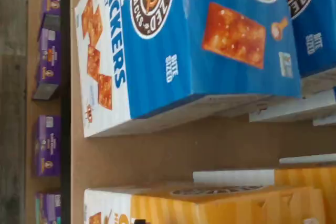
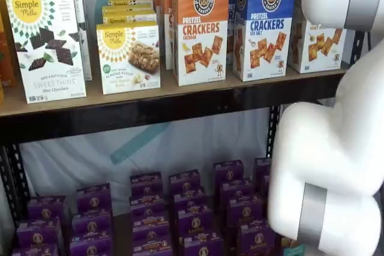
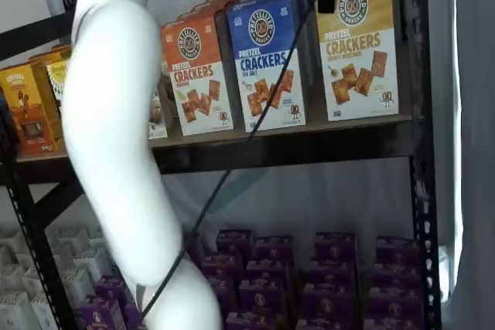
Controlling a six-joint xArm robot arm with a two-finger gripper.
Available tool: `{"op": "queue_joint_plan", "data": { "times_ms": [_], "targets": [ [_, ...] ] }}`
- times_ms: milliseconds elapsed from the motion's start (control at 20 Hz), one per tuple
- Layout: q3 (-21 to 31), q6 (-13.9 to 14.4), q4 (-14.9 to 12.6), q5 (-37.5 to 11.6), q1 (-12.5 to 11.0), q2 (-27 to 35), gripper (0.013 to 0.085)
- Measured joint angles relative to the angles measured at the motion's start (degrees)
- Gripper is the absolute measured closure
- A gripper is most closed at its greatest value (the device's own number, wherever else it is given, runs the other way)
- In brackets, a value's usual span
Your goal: Retrieve the yellow and white box located on the top shelf, the sixth one from the left
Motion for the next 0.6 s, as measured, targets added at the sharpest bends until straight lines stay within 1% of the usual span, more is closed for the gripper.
{"op": "queue_joint_plan", "data": {
  "times_ms": [200,350,600],
  "targets": [
    [-1.90,0.53,-0.48,1.79,0.11,1.40,0.0130],
    [-2.49,0.62,-0.66,2.00,0.19,1.82,0.0130],
    [-4.34,0.80,-1.81,2.91,0.52,3.11,0.0130]
  ]
}}
